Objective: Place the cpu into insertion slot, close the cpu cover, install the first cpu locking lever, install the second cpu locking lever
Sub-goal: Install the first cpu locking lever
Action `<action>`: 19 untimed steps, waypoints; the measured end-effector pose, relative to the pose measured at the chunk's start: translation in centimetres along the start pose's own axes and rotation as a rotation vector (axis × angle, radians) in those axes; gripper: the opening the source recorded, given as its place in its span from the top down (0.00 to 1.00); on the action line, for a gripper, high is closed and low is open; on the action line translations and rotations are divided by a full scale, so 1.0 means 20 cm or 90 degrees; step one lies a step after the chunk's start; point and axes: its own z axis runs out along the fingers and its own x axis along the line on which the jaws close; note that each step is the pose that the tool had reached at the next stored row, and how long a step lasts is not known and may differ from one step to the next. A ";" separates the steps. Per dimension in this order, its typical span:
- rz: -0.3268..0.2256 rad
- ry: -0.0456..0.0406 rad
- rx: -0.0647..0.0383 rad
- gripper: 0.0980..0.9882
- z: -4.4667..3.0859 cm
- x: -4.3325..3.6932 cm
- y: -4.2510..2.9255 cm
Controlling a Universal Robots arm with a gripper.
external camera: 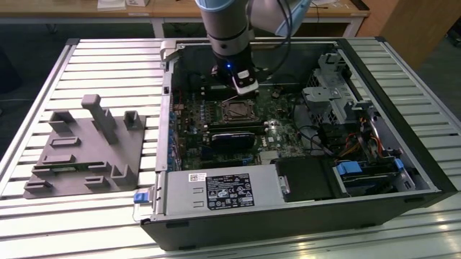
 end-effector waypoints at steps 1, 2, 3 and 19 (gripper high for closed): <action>0.001 -0.0003 0.000 0.99 0.000 0.006 0.004; 0.002 -0.0007 0.000 0.99 0.001 0.012 0.008; 0.003 -0.0010 0.000 0.99 0.002 0.015 0.012; 0.015 -0.0160 0.002 0.99 0.031 0.040 0.049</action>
